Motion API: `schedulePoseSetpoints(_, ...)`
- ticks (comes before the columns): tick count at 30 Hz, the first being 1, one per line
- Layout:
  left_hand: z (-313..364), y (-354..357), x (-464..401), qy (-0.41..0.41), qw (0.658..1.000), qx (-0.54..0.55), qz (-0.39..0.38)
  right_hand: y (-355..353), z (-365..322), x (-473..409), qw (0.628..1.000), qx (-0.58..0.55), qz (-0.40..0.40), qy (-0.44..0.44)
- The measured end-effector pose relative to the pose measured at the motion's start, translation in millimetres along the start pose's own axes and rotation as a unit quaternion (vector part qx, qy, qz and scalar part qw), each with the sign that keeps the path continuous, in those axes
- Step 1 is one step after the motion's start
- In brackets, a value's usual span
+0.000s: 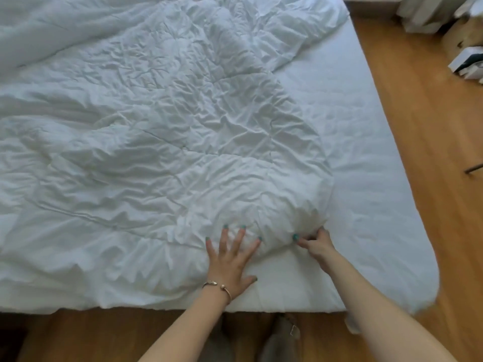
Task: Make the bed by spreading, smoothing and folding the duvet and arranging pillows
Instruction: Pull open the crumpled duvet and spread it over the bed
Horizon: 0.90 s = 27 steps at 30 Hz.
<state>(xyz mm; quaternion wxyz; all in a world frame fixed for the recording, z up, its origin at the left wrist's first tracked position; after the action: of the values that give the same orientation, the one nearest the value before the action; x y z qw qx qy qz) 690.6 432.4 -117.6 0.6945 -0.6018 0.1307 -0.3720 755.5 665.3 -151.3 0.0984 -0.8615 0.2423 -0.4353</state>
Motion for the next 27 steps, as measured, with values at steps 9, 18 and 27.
schedulePoseSetpoints(9,-14.2,-57.6,-4.6,-0.195,0.914,0.309,0.180,-53.3,-80.0,33.1,0.963,-0.095,-0.017,-0.252)
schedulePoseSetpoints(18,168.2,-140.3,-31.4,0.017,0.881,0.426,0.203,-193.1,-59.5,87.4,0.971,-0.107,-0.041,-0.211)
schedulePoseSetpoints(27,226.6,-163.6,-20.1,0.065,0.890,0.409,0.191,-330.2,-90.0,133.5,0.958,-0.007,0.066,-0.277)
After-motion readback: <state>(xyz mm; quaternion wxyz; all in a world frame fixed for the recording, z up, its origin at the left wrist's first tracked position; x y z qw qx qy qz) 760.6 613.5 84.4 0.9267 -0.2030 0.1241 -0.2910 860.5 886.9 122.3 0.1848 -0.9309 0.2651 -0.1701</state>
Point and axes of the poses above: each hand's wrist, its own x-axis away from the middle knuckle, its own y-axis out of the palm, z = x × y, the point moved 8 cm from there along -x, towards the middle knuckle, and after that the axes turned 7 degrees about x, right-handed, at the moved point
